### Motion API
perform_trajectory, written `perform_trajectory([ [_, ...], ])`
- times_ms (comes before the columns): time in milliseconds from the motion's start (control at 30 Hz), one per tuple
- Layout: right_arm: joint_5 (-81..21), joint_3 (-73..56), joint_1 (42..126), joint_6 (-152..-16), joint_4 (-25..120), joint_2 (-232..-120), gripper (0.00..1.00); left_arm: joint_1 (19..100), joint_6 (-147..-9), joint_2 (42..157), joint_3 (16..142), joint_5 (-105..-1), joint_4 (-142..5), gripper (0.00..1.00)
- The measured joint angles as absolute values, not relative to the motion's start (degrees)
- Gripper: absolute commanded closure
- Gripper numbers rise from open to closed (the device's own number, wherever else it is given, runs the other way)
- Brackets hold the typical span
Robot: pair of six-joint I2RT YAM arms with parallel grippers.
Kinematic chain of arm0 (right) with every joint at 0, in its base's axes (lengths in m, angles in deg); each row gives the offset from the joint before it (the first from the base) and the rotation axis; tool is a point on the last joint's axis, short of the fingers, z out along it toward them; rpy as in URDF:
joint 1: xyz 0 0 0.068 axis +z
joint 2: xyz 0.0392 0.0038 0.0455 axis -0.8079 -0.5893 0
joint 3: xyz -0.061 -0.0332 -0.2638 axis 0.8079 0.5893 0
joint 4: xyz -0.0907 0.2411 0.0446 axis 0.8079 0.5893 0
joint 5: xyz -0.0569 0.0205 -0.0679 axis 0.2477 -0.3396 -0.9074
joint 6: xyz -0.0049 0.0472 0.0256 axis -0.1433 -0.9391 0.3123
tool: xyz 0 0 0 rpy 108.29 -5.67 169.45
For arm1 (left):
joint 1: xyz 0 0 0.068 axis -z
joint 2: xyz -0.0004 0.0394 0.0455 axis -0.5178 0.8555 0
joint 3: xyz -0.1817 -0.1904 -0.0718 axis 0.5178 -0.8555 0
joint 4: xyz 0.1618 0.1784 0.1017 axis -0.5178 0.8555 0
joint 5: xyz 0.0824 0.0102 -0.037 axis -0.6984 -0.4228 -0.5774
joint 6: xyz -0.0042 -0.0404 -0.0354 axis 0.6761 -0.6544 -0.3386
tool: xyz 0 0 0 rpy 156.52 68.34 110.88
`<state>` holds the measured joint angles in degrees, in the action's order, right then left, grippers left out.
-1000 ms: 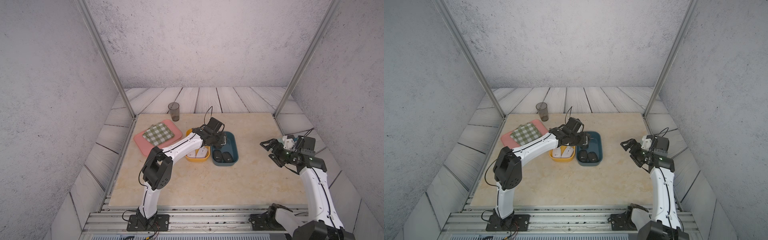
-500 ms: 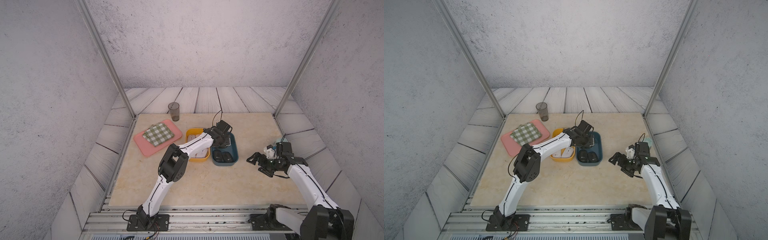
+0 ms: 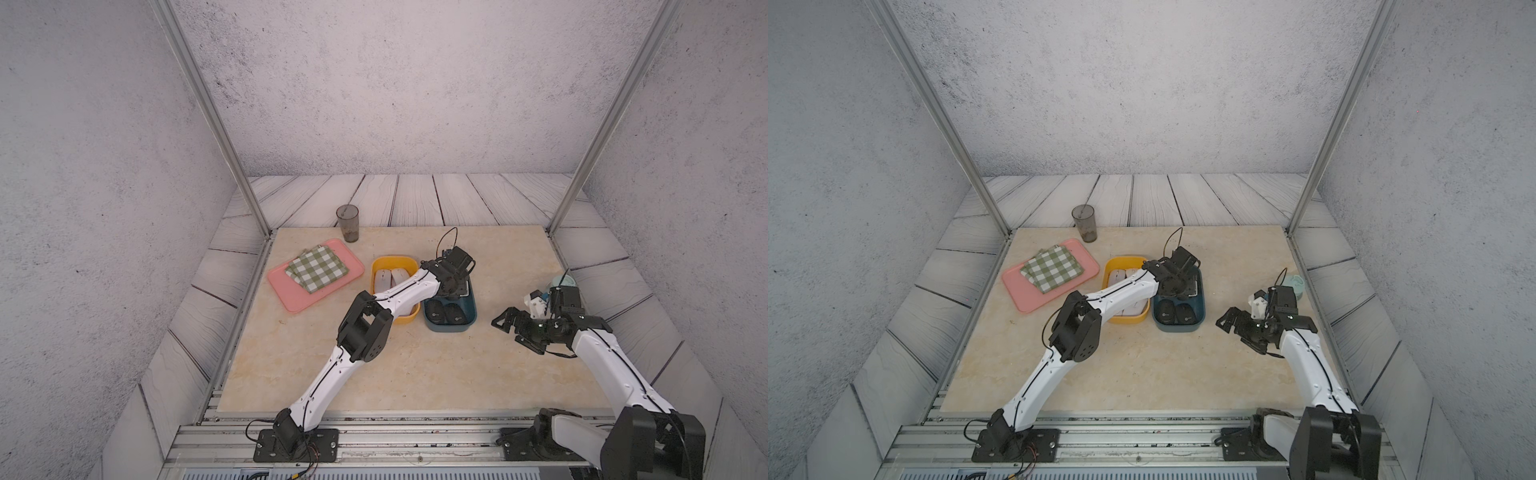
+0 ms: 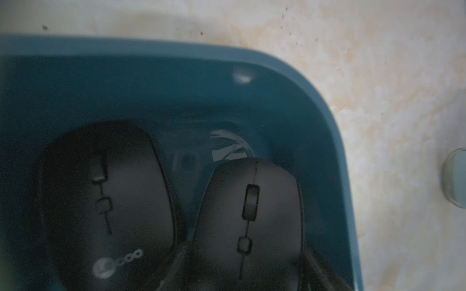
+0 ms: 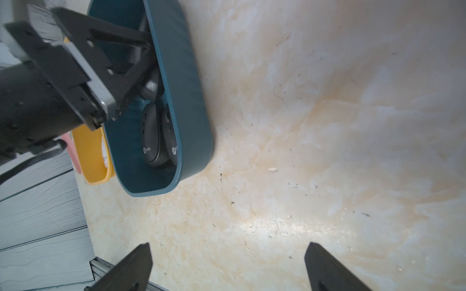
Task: Place the mice by color into the storage box
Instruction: Place the mouse in the storage box.
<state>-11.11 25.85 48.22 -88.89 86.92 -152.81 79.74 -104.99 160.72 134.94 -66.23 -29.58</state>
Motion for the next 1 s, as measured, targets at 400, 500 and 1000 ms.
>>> perform_trajectory([
  [400,-11.2,23.6,53.1,-87.6,87.8,-152.8,0.01,80.2,-106.2,160.8,136.5,-67.1,-30.3,0.02],
  [500,-11.8,22.5,54.3,-87.5,88.0,-152.8,0.01,80.2,-106.7,160.5,136.2,-67.0,-30.8,0.02],
  [1000,-14.6,19.8,55.6,-87.4,90.4,-151.1,0.01,79.7,-107.0,134.3,115.6,-66.3,-41.4,0.02],
])
